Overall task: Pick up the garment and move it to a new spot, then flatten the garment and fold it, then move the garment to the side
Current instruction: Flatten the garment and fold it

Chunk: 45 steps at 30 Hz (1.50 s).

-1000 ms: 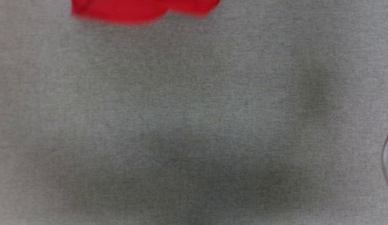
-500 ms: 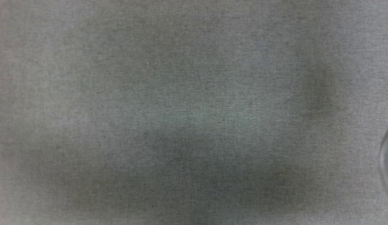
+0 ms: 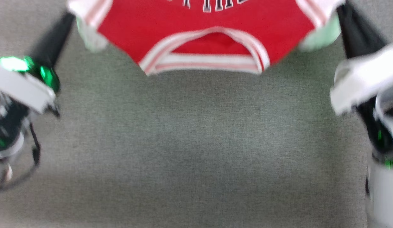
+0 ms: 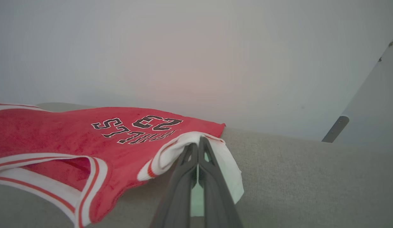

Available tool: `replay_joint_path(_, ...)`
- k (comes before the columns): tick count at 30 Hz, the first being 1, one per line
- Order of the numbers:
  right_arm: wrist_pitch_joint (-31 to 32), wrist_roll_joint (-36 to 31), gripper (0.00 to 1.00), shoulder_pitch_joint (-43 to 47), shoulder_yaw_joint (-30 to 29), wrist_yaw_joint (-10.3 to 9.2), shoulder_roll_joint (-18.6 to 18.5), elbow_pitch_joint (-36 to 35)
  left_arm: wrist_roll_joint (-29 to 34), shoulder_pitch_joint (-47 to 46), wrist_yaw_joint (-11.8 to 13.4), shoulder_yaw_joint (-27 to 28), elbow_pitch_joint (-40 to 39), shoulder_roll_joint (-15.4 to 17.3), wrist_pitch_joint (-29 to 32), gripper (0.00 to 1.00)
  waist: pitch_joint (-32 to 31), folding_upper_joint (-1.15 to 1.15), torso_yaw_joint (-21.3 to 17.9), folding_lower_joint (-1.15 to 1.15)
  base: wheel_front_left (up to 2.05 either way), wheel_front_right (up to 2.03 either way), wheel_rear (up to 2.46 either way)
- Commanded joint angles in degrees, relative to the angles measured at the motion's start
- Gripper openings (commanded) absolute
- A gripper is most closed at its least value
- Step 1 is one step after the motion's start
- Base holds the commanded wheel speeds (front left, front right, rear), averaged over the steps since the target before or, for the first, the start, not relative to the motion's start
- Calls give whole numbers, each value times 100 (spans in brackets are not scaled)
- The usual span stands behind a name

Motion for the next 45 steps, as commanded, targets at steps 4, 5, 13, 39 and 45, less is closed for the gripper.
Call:
replay_joint_path(4,440,159,0,965,24,-6,4,-700,96,826,12,59,-328,149,-287,0,-315,0,27,0,0,0,0)
replay_joint_path(5,539,215,0,1200,0,-6,3,-829,164,1030,12,35,-405,186,-319,0,-376,0,26,0,0,0,0)
replay_joint_path(13,1412,295,0,2937,-82,-6,5,-1733,621,2815,12,-58,-831,715,-656,0,-770,0,-50,0,0,0,0)
replay_joint_path(39,2481,996,0,4396,183,-5,-69,-1705,1452,4822,12,490,-1083,613,-417,0,-642,0,-14,0,0,0,0)
replay_joint_path(45,2226,914,0,4105,358,-6,-301,-712,1655,4372,12,119,-479,121,-253,0,-506,0,80,0,0,0,0)
